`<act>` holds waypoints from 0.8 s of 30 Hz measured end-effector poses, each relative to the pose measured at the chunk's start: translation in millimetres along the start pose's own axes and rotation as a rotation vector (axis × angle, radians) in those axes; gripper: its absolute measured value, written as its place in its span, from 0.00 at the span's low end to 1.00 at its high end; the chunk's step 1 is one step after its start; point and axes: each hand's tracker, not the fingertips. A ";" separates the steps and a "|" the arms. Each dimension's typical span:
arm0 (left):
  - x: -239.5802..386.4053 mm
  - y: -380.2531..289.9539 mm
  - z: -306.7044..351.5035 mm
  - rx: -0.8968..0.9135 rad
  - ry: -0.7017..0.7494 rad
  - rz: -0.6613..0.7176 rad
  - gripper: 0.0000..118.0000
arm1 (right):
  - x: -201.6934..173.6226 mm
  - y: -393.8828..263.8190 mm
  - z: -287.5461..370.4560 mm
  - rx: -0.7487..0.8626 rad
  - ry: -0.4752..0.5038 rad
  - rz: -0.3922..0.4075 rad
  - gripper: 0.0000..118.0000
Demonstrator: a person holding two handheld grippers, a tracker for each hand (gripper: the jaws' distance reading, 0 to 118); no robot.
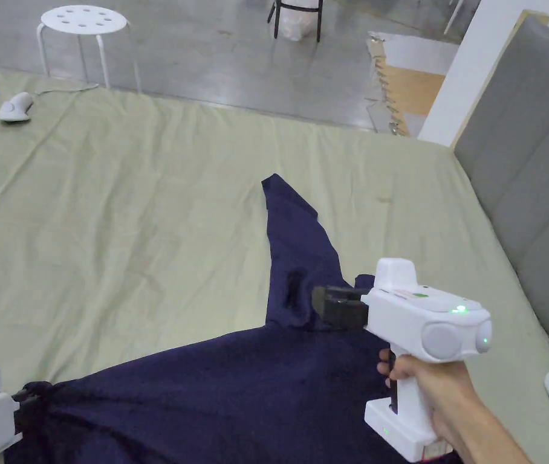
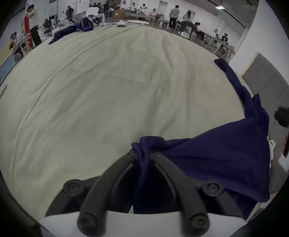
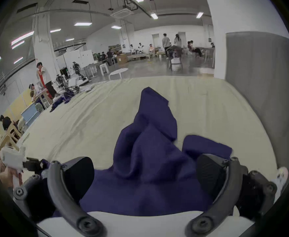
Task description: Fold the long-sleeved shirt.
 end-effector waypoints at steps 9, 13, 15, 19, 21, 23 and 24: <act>-15.7 1.3 -6.5 -0.015 -0.058 0.028 0.13 | 41.4 7.3 -74.7 -0.219 -0.045 -0.080 0.11; -21.9 0.9 -10.7 -0.009 -0.066 0.033 0.13 | 25.9 -1.9 -57.9 -0.205 0.005 -0.054 0.00; -23.5 0.4 -9.1 -0.004 -0.068 0.033 0.13 | 20.1 -3.9 -42.4 -0.155 -0.016 0.005 0.00; -27.3 -8.7 -4.4 0.037 -0.095 0.050 0.13 | 7.1 -1.7 12.6 -0.017 0.027 0.046 0.00; -22.5 -10.6 7.5 0.064 -0.100 0.058 0.13 | 1.4 0.3 44.1 0.032 0.033 0.073 0.00; -21.7 -9.1 26.2 0.121 -0.149 0.101 0.12 | -1.5 2.5 78.4 0.078 0.040 0.073 0.00; -20.7 -7.4 37.8 0.148 -0.169 0.093 0.12 | -3.7 4.5 91.9 0.106 0.047 0.068 0.00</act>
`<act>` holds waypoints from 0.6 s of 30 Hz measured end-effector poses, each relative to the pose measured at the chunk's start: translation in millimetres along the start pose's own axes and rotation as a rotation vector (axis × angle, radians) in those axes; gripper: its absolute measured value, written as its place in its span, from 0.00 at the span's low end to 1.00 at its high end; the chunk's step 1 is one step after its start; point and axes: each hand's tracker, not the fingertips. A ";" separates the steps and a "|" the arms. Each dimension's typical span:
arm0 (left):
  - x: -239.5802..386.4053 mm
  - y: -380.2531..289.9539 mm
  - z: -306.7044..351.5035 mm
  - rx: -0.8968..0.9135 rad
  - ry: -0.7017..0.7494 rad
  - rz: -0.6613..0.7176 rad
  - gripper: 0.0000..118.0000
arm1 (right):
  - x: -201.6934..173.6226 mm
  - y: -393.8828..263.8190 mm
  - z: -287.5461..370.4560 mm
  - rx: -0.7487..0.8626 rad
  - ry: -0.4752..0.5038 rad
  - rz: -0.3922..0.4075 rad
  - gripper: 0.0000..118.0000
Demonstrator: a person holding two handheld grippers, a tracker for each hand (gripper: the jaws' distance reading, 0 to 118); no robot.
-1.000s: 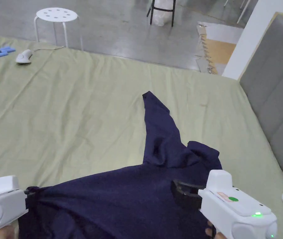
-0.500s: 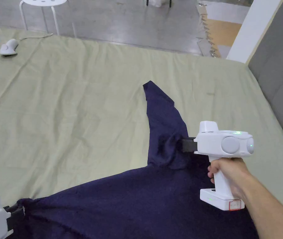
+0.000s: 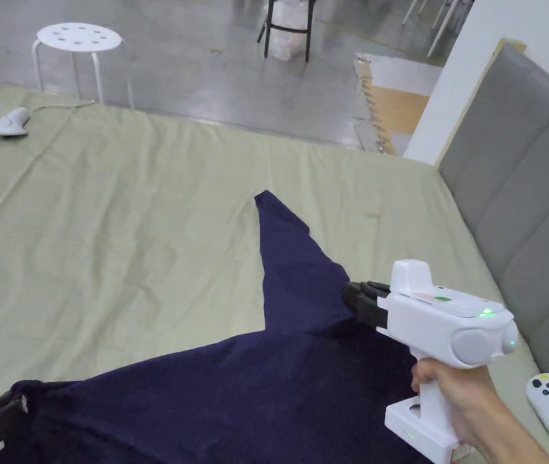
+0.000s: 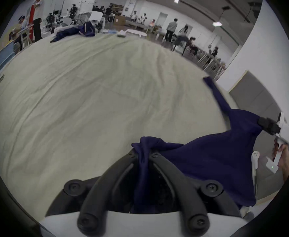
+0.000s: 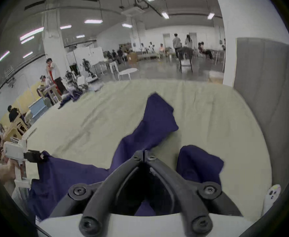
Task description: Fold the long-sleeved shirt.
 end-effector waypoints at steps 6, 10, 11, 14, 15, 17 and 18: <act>34.5 29.4 76.4 0.164 -0.080 -0.056 0.12 | -10.5 17.9 92.2 0.130 0.014 -0.016 0.00; 52.8 53.7 123.9 0.277 -0.148 -0.095 0.12 | -19.0 42.0 143.5 0.198 0.009 -0.017 0.00; 59.2 61.1 136.8 0.305 -0.165 -0.101 0.12 | -21.3 46.9 157.4 0.211 0.002 -0.013 0.00; 65.9 92.3 162.2 0.379 -0.202 -0.119 0.12 | -27.0 75.0 190.3 0.267 -0.013 -0.023 0.00; 70.6 101.6 171.6 0.397 -0.219 -0.127 0.12 | -28.0 81.1 202.4 0.295 -0.005 -0.029 0.00; 84.4 123.3 197.0 0.441 -0.215 -0.134 0.12 | -36.4 101.6 225.1 0.328 -0.036 -0.012 0.00; 88.2 134.4 206.7 0.458 -0.238 -0.140 0.12 | -38.6 110.2 237.3 0.358 -0.038 -0.003 0.00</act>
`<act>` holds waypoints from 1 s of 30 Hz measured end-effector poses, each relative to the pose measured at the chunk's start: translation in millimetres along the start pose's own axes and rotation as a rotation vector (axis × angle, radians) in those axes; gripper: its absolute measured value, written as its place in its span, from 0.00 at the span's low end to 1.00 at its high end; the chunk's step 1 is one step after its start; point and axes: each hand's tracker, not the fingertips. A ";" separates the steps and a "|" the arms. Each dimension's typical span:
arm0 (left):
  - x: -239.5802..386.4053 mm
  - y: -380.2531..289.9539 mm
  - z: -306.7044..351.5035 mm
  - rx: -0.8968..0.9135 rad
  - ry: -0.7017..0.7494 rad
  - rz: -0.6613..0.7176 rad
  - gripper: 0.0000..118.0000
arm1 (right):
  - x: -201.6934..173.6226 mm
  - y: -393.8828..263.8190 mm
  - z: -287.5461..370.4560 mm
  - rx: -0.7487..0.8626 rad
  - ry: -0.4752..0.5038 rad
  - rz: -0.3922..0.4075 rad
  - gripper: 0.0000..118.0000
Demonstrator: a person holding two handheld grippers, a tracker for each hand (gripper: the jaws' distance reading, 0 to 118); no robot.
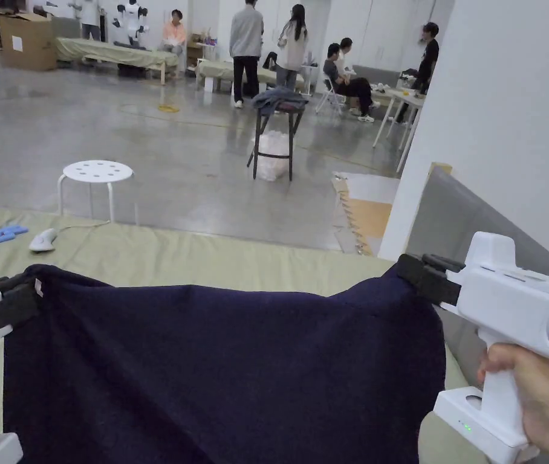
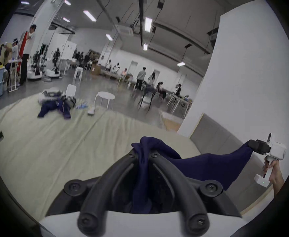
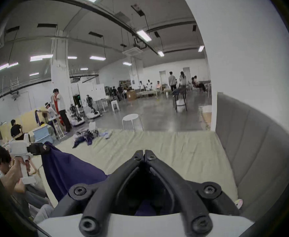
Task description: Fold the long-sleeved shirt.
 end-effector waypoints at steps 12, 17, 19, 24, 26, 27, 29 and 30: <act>54.2 194.8 15.4 0.213 -0.035 -0.144 0.11 | -46.1 189.6 52.6 0.233 -0.041 0.088 0.00; 92.5 263.8 6.7 0.247 -0.015 -0.173 0.11 | -58.9 265.3 35.7 0.275 -0.089 0.119 0.00; 100.4 285.5 -1.5 0.255 -0.004 -0.178 0.11 | -64.0 290.2 24.4 0.284 -0.114 0.140 0.00; 111.2 332.8 -34.0 0.274 0.029 -0.189 0.11 | -62.0 344.4 -12.5 0.302 -0.173 0.169 0.00; 116.0 346.8 -48.0 0.277 0.043 -0.205 0.11 | -61.6 360.6 -28.5 0.313 -0.189 0.184 0.00; 107.6 363.0 -62.9 0.283 0.039 -0.190 0.11 | -61.9 368.5 -37.0 0.318 -0.199 0.190 0.00; 107.2 378.0 -79.1 0.289 0.031 -0.161 0.11 | -60.9 382.9 -53.8 0.325 -0.208 0.196 0.00; 107.4 385.6 -88.2 0.300 0.031 -0.150 0.11 | -58.9 390.2 -61.9 0.338 -0.216 0.192 0.00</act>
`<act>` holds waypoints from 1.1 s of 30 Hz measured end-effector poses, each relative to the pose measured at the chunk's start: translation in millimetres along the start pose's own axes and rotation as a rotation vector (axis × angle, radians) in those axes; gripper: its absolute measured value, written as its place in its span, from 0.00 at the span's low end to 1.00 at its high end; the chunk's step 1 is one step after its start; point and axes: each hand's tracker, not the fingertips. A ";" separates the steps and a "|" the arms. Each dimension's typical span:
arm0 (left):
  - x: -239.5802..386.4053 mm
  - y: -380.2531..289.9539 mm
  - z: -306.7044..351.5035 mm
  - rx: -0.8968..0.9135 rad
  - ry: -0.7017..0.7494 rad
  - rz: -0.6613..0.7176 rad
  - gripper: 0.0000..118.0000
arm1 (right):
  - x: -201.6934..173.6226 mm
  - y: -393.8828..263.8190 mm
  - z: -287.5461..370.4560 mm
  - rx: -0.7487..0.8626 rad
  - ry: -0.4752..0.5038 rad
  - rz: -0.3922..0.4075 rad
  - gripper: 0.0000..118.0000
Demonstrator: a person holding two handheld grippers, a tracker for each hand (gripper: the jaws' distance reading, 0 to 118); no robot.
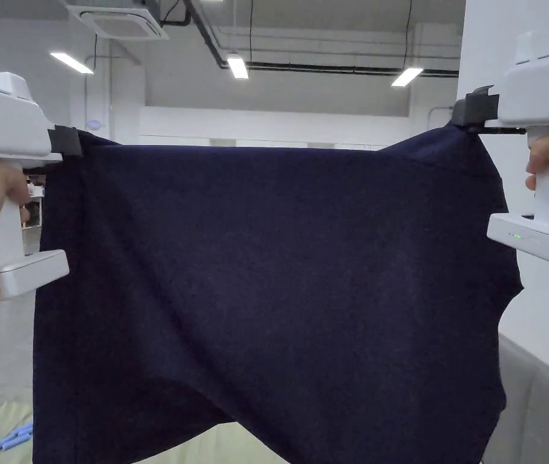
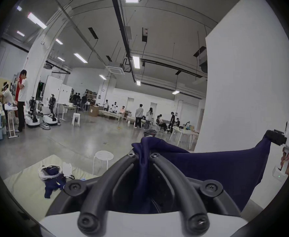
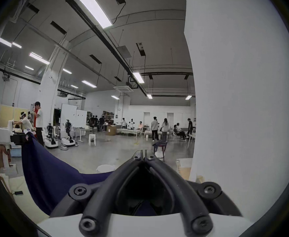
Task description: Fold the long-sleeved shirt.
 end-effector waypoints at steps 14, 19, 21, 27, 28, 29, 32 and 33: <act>32.7 46.6 -68.6 0.102 0.017 -0.012 0.11 | 0.3 28.3 -86.8 0.152 -0.111 0.015 0.00; 28.2 20.0 -83.2 0.078 0.030 -0.043 0.11 | -2.5 -7.3 -81.3 0.123 -0.084 0.045 0.00; 22.2 -8.6 -85.1 0.041 0.025 -0.028 0.11 | 0.3 -33.3 -81.3 0.080 -0.074 0.036 0.00; -7.4 -108.7 -103.6 -0.129 0.026 -0.054 0.11 | 7.9 -140.4 -81.7 -0.076 -0.053 0.009 0.00; -13.0 -126.2 -101.6 -0.141 0.023 -0.031 0.11 | 10.4 -158.7 -83.4 -0.110 -0.050 0.007 0.00; -13.3 -145.4 -95.3 -0.180 0.022 -0.041 0.11 | 11.0 -178.2 -79.5 -0.137 -0.050 0.003 0.00; -25.2 -200.7 -82.3 -0.255 0.019 -0.066 0.11 | 14.4 -234.9 -62.7 -0.222 -0.049 -0.015 0.00; -30.2 -218.4 -75.4 -0.266 0.012 -0.050 0.11 | 15.4 -251.7 -54.5 -0.251 -0.041 -0.021 0.00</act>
